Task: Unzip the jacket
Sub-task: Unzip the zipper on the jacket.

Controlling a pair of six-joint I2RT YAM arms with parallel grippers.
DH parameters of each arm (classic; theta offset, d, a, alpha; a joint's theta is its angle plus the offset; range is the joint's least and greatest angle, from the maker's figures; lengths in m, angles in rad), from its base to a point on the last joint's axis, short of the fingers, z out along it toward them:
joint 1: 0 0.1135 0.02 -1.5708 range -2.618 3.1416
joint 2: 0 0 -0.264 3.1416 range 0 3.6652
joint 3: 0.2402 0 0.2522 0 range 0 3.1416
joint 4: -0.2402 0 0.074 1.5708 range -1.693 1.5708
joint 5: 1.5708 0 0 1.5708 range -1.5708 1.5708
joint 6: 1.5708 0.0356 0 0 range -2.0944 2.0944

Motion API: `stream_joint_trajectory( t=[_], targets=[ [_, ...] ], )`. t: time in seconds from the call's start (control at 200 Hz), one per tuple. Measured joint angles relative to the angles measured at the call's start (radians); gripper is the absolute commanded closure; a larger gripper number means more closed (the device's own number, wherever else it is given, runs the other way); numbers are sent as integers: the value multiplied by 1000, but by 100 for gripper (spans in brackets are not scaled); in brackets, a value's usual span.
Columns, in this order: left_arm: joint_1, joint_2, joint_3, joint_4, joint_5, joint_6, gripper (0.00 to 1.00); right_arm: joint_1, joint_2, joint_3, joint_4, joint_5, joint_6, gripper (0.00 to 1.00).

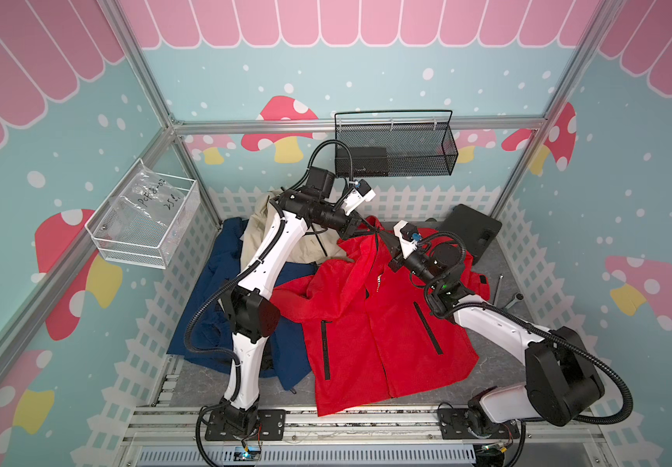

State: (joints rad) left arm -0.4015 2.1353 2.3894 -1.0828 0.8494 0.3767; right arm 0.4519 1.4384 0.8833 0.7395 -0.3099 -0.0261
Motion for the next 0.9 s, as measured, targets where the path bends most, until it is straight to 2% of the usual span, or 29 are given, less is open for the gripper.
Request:
stream_joint_trajectory(
  t=[0.33,0.721,0.776,0.901],
  targets=[
    [9,-57,-27,12,-52,101,100,-2,16,76,-137,-55,-119,80],
    [-1,-60,-26,11,-94,129,100,-1,17,76,-179,-64,-168,81],
    [-1,-60,-26,11,-97,129,100,-1,13,75,-179,-57,-171,77],
    [-1,-60,-26,11,-105,128,100,-2,-24,53,-159,-50,-196,59]
  ],
)
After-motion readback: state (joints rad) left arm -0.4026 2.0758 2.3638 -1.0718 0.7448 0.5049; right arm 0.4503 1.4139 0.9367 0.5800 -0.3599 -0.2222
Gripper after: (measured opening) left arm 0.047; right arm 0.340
